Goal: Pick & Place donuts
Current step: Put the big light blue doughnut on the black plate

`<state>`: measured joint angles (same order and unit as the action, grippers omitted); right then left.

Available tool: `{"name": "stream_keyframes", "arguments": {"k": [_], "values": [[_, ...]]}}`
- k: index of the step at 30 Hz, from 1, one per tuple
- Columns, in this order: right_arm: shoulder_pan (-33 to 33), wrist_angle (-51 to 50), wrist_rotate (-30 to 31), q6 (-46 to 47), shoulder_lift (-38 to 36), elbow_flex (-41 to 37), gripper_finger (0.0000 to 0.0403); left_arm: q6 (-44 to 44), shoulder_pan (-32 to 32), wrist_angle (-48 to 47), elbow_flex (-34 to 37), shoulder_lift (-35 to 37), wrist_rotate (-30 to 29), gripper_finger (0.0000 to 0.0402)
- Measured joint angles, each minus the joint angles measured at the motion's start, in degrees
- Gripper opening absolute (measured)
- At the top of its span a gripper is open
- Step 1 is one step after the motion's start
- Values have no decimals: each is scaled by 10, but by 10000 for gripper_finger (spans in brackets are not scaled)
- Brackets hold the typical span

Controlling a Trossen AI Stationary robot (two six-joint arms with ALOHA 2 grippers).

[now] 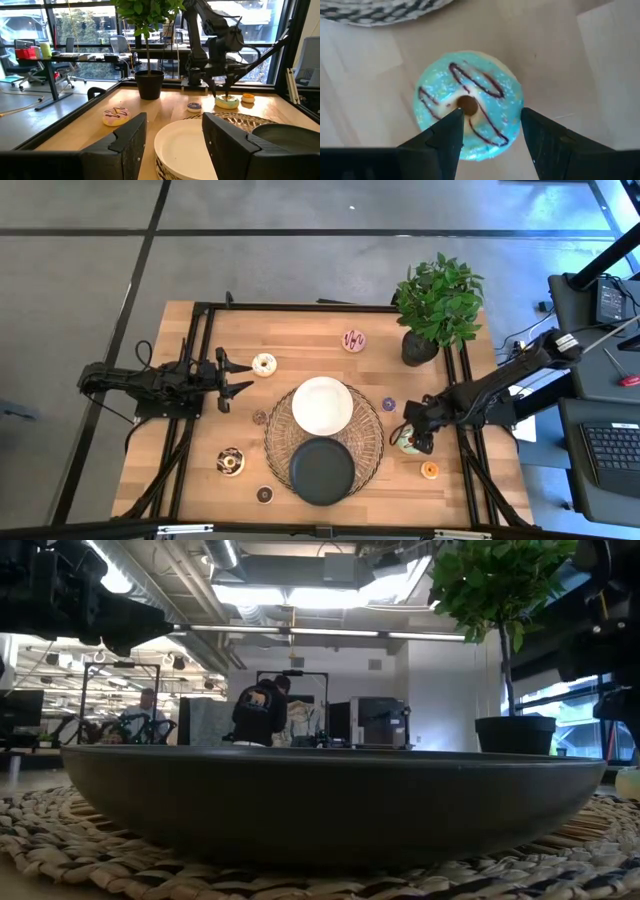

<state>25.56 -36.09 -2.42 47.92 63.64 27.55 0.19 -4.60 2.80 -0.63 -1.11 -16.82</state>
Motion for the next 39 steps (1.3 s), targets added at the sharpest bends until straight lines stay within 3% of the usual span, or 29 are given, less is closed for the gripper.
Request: {"name": "stream_keyframes", "arguments": {"k": [8, 20, 26, 31, 39], "values": [[0, 14, 8, 4, 67, 1, 184, 0, 0, 0, 0, 0, 0, 189], [0, -11, -7, -7, 43, 13, 60, 0, 0, 0, 0, 0, 0, 189], [0, 0, -1, -35, 41, 94, 43, 0, 0, 0, 0, 0, 0, 187], [2, 41, 54, -122, 67, 184, 42, 0, 0, 0, 0, 0, 0, 189], [-2, 76, 104, -303, 212, 350, 42, 0, 0, 0, 0, 0, 0, 189]]}}
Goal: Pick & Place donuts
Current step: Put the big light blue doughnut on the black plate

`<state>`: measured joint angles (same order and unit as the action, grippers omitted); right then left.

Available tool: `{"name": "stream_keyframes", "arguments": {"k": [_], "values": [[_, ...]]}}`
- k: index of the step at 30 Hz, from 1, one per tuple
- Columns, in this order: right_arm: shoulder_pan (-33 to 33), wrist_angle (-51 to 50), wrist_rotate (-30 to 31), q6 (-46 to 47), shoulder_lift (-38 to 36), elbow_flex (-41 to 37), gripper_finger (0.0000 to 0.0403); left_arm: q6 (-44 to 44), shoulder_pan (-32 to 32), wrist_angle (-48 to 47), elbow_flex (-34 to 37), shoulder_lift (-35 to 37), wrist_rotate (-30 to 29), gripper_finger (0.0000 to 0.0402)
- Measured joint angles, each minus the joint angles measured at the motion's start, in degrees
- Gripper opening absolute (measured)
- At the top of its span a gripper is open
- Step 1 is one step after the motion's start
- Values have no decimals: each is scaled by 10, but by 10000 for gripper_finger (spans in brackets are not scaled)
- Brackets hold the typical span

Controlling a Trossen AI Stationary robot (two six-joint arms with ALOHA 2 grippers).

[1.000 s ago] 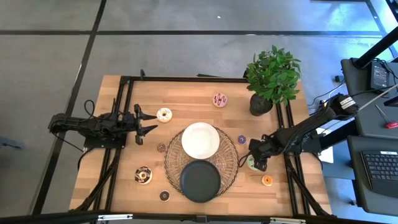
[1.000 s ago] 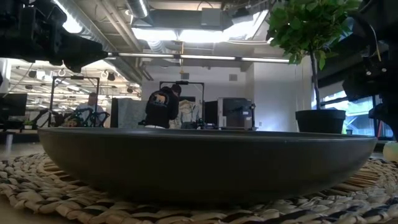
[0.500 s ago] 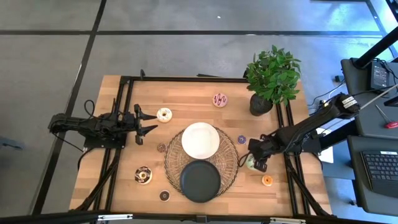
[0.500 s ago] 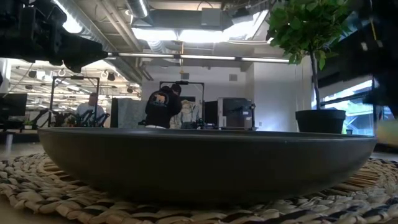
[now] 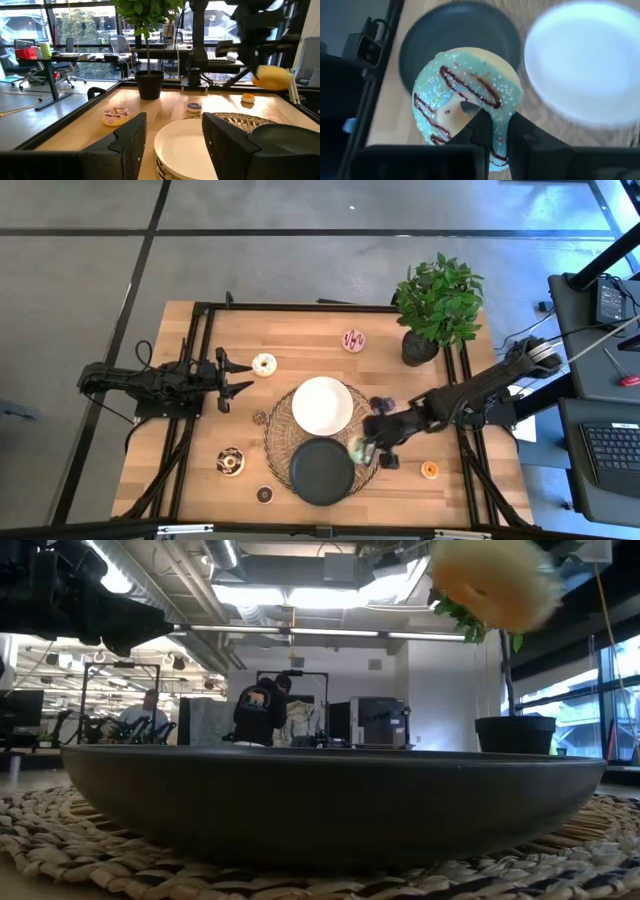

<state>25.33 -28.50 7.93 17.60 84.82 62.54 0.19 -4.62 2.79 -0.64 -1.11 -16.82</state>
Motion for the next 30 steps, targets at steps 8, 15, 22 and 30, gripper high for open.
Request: {"name": "stream_keyframes", "arguments": {"k": [8, 15, 22, 30], "values": [[-31, 1, 6, -39, 171, 129, 42, -19, 0, 0, 0, 0, 0, 188], [-53, -1, -5, -57, 262, 164, 43, -19, 0, 0, 0, 0, 0, 187], [-68, 6, -22, -36, 282, 166, 45, -19, 0, 0, 0, 0, 0, 189], [-69, 10, -82, -12, 280, 166, 46, -19, 0, 0, 0, 0, 0, 189]]}}
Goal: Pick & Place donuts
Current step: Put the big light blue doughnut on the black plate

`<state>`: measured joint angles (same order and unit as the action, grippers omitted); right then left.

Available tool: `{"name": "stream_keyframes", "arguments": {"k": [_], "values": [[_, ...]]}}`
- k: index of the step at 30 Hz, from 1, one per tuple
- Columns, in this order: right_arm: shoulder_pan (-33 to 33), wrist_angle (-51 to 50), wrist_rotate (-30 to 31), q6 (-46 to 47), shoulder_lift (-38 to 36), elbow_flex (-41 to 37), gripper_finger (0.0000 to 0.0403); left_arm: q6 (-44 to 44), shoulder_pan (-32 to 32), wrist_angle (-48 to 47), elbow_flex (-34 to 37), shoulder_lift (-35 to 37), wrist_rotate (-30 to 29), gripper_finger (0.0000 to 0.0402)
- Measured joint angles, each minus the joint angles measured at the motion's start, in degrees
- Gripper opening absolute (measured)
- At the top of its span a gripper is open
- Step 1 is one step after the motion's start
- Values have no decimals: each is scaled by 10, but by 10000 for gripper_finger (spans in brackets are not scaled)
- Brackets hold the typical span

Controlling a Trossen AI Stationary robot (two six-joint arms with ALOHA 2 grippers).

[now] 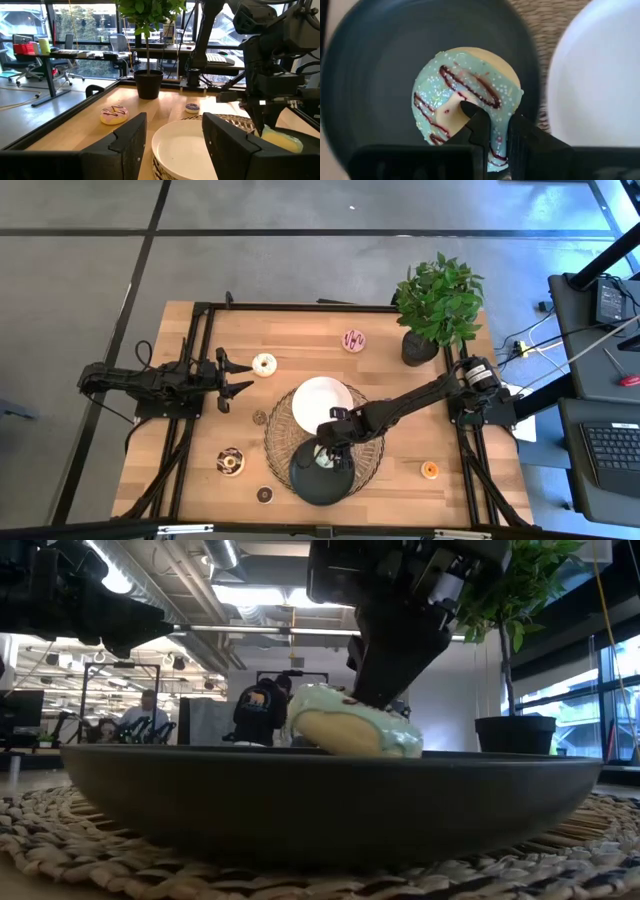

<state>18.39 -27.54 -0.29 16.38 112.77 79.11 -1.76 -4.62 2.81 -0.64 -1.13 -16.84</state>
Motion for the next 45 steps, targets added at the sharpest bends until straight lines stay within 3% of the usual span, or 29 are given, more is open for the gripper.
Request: {"name": "stream_keyframes", "arguments": {"k": [19, 35, 45], "values": [[-2, 38, 2, -33, 1, 0, 50, 0, 0, 0, 0, 0, 0, 188], [-2, 38, 9, -34, 1, 0, 137, 0, 0, 0, 0, 0, 0, 188], [-3, 34, 28, -48, 2, 0, 155, 0, 0, 0, 0, 0, 0, 188]]}}
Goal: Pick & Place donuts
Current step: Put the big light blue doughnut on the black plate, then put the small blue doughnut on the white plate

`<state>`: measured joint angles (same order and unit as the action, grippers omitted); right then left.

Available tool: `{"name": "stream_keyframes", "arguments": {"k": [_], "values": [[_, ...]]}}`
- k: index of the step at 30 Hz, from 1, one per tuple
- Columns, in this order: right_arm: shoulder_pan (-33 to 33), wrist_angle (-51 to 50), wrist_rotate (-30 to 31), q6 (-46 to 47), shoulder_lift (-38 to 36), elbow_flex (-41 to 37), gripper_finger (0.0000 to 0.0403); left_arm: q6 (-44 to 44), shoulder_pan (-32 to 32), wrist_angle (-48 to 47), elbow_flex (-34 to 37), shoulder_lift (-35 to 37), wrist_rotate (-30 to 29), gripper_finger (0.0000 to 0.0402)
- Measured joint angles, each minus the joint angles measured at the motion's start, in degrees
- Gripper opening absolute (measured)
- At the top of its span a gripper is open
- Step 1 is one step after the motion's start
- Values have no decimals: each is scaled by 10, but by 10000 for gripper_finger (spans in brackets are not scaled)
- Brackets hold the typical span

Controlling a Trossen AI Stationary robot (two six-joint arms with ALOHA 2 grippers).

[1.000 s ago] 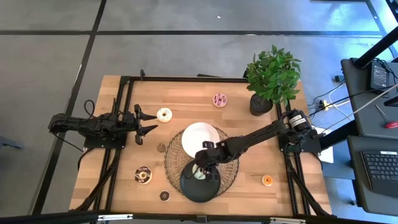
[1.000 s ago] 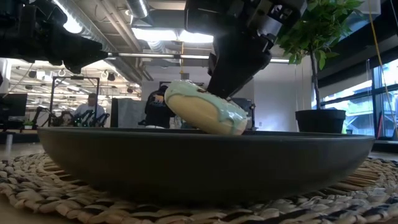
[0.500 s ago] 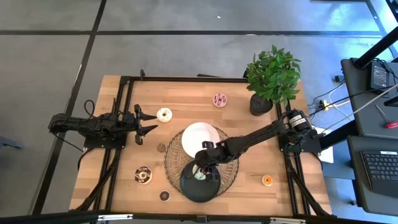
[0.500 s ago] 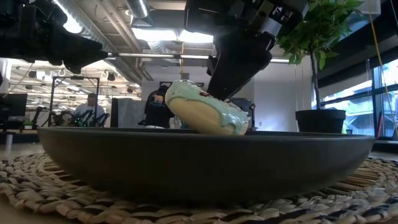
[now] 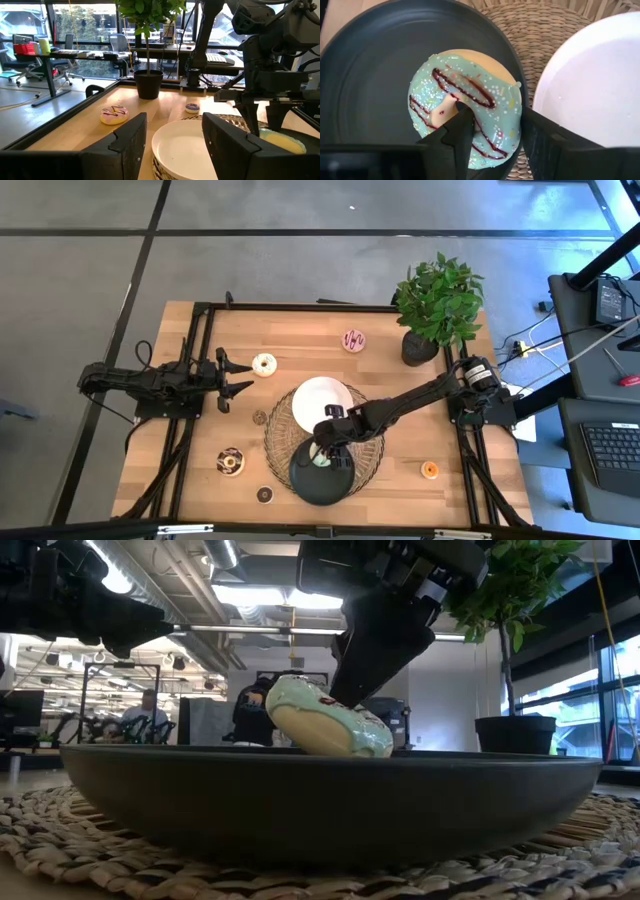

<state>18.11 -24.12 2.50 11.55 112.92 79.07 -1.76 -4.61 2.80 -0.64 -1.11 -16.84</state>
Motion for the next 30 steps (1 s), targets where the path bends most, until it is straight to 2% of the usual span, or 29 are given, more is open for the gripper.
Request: {"name": "stream_keyframes", "arguments": {"k": [9, 16, 21, 26, 30], "values": [[0, -9, -29, 1, 0, 0, 174, 0, 0, 0, 0, 0, 0, 188], [0, -9, -31, 1, 0, 0, 206, 0, 0, 0, 0, 0, 0, 189], [-3, -15, -33, -1, -1, 0, 213, 0, 0, 0, 0, 0, 0, 187], [-12, -84, -13, 1, -39, 0, 211, 0, 0, 0, 0, 0, 0, 189], [-11, -196, 50, 30, -90, -4, 210, -5, 0, 0, 0, 0, 0, 188]]}}
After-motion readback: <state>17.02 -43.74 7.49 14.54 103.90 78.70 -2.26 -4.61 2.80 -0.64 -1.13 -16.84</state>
